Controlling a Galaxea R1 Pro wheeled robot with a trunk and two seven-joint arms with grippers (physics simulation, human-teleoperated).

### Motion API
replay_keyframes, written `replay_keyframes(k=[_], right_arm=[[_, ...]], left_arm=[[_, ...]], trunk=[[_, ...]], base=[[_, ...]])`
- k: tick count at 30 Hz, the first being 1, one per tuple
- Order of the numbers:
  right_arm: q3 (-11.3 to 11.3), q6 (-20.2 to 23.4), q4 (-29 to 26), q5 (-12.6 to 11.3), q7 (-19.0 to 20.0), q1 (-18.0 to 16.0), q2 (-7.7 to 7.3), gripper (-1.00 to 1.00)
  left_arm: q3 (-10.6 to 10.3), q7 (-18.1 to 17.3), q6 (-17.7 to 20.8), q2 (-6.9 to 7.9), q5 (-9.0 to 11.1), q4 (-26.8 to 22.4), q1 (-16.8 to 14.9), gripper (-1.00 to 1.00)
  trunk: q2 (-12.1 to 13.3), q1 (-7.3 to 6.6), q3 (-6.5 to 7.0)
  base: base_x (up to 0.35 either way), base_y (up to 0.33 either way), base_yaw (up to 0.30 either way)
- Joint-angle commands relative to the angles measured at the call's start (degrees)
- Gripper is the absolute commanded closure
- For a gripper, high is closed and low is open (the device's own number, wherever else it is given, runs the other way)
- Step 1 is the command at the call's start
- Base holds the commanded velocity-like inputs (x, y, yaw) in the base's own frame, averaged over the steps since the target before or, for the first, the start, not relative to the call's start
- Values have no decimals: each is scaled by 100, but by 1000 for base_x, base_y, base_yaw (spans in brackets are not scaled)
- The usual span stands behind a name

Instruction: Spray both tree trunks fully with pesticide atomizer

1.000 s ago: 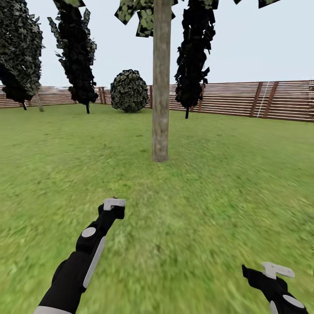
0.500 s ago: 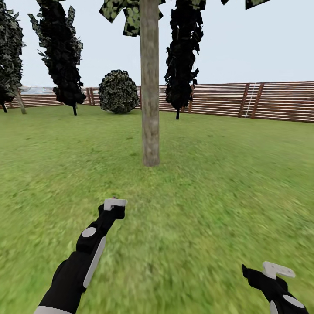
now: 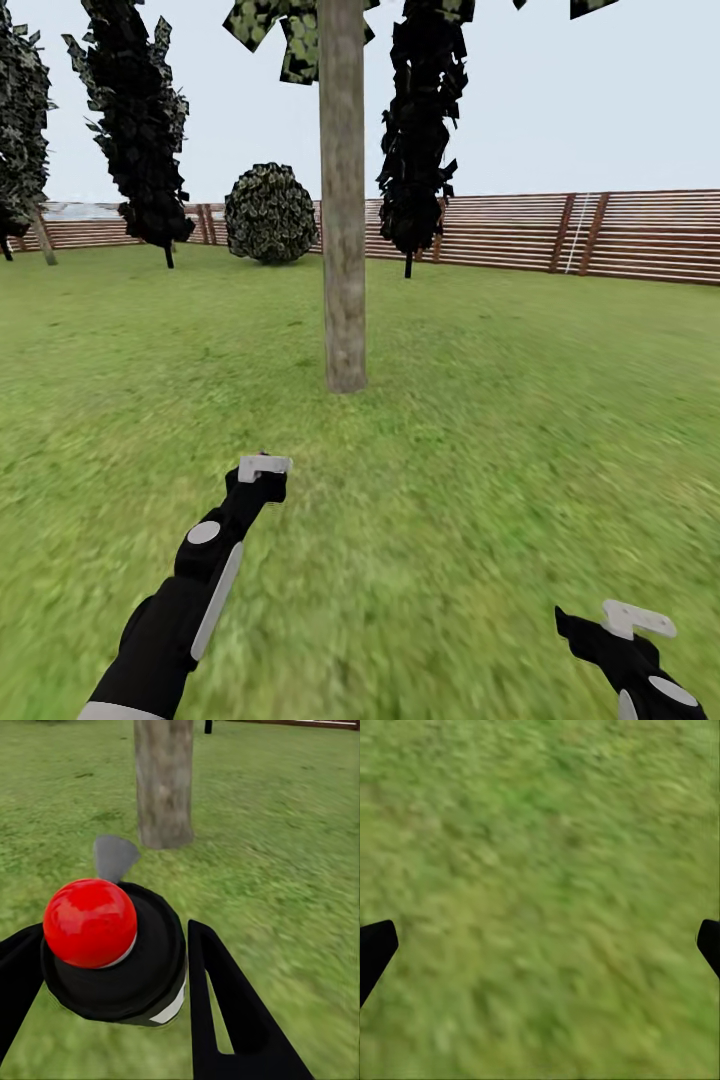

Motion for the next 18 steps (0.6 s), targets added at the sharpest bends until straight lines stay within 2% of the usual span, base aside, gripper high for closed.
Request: replay_keyframes(k=[1,18], right_arm=[[0,0,0,-2,0,0,0,-100],[0,0,0,-1,0,0,0,-100]], left_arm=[[0,1,0,1,-1,0,0,100],[0,1,0,1,-1,0,0,100]], trunk=[[0,0,2],[0,0,41]], base=[[336,0,0],[336,0,0]])
